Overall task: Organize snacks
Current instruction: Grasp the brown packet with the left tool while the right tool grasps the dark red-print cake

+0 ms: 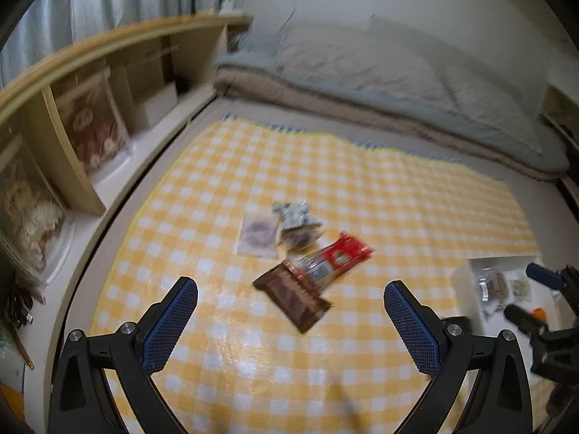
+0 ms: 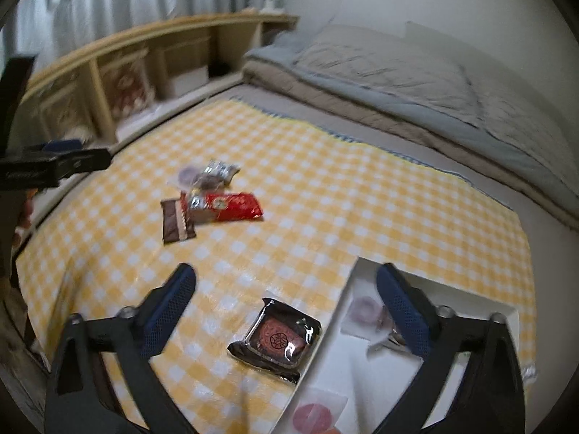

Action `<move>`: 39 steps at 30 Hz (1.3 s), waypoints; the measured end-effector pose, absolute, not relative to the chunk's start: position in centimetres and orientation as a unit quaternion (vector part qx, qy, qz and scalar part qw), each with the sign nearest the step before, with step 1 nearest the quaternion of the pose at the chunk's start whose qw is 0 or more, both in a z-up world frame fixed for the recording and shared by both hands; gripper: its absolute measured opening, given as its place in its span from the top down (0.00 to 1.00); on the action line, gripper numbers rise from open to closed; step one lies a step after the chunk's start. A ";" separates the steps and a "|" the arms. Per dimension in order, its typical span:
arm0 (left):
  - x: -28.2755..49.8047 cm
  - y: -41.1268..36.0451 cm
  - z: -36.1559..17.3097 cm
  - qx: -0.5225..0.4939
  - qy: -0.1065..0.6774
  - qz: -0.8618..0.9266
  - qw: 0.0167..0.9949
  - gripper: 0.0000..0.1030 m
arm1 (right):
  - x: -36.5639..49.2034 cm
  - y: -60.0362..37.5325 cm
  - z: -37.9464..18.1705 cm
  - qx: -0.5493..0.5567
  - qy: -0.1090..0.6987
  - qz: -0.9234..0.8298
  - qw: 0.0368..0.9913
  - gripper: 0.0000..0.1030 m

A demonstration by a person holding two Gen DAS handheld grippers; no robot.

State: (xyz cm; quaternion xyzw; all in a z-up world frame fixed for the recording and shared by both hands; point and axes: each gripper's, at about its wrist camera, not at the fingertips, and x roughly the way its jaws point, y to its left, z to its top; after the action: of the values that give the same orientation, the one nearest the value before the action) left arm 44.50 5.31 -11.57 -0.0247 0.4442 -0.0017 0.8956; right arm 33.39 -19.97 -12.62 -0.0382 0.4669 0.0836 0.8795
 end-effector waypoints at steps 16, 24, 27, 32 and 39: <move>57.1 0.5 -23.8 0.022 0.557 0.061 0.828 0.00 | 37.7 -18.7 -22.9 -0.173 0.586 0.083 0.787 0.90; 58.7 -1.0 -28.2 0.093 0.563 0.081 0.817 0.00 | 36.1 -18.9 -25.6 -0.244 0.622 0.079 0.740 0.92; 58.8 -0.8 -29.2 0.119 0.560 0.090 0.815 0.00 | 35.4 -18.9 -25.3 -0.234 0.633 0.088 0.733 0.91; 58.5 0.1 -29.5 0.117 0.558 0.093 0.816 0.00 | 33.6 -18.5 -25.0 -0.213 0.652 0.117 0.719 0.92; 57.8 2.3 -29.5 0.106 0.558 0.075 0.819 0.26 | 31.7 -17.6 -23.5 -0.128 0.671 0.168 0.710 0.92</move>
State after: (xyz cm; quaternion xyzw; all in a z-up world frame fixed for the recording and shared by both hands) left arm 57.81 2.25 -29.50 0.1065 0.5584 0.0751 0.8193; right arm 31.70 -17.64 -23.48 -0.1279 0.6715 0.1679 0.7103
